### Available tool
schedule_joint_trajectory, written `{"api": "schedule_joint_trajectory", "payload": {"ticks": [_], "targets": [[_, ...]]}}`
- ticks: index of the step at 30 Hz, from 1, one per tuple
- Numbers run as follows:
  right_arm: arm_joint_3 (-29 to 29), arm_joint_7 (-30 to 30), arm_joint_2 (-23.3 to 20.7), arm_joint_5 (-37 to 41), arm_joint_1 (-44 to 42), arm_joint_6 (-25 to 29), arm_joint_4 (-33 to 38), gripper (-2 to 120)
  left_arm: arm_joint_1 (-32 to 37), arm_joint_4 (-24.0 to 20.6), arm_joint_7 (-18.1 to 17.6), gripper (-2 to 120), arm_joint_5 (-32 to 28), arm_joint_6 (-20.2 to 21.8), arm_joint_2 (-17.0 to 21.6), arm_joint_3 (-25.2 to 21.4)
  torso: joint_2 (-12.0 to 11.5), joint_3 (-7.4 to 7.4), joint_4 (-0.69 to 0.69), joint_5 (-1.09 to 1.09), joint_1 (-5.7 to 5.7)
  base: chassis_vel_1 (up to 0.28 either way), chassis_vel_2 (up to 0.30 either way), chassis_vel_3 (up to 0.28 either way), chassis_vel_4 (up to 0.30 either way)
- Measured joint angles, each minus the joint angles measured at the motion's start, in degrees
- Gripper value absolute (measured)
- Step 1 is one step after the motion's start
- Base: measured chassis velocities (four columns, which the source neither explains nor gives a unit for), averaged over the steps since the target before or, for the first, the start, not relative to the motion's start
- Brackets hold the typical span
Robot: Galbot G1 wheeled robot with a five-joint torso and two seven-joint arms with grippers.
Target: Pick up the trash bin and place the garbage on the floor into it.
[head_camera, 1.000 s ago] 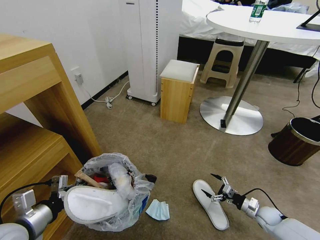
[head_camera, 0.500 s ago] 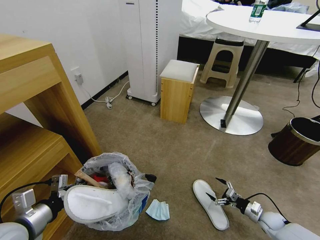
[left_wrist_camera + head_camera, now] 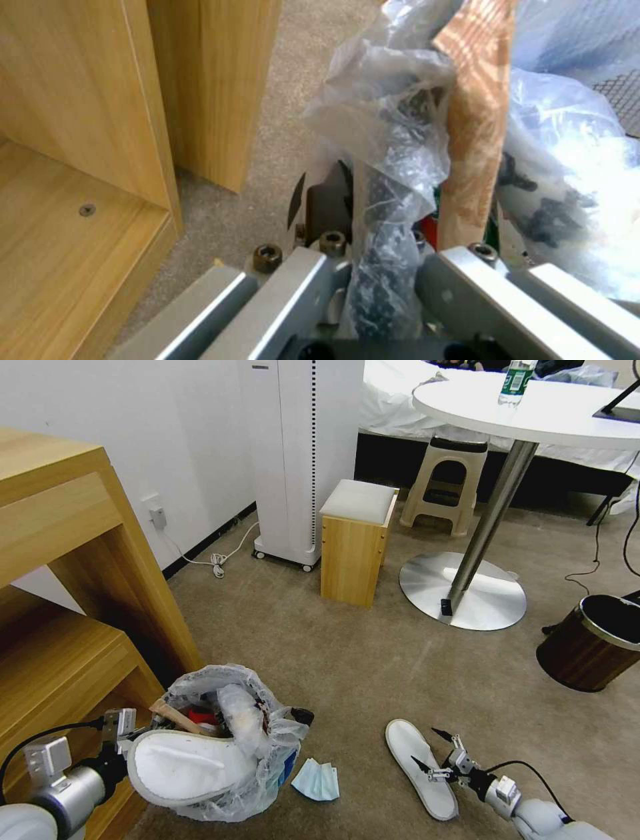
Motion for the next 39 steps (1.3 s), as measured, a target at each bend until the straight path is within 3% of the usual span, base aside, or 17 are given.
{"api": "schedule_joint_trajectory", "payload": {"ticks": [13,39], "targets": [[0.4,1.7,2.3,-0.4,-0.1,0.0,-2.5,99,0.1,-0.4,-0.1,0,-0.4,-0.3,0.3,0.0,0.0,0.00,0.00,-0.01,0.00,0.000,0.000,0.000,0.000],[-1.3,1.9,6.2,-1.1,2.3,0.0,-7.7,31,0.4,-1.6,-0.7,0,-2.3,-0.7,1.2,-0.6,0.0,0.00,0.00,0.00,0.00,0.000,0.000,0.000,0.000]]}}
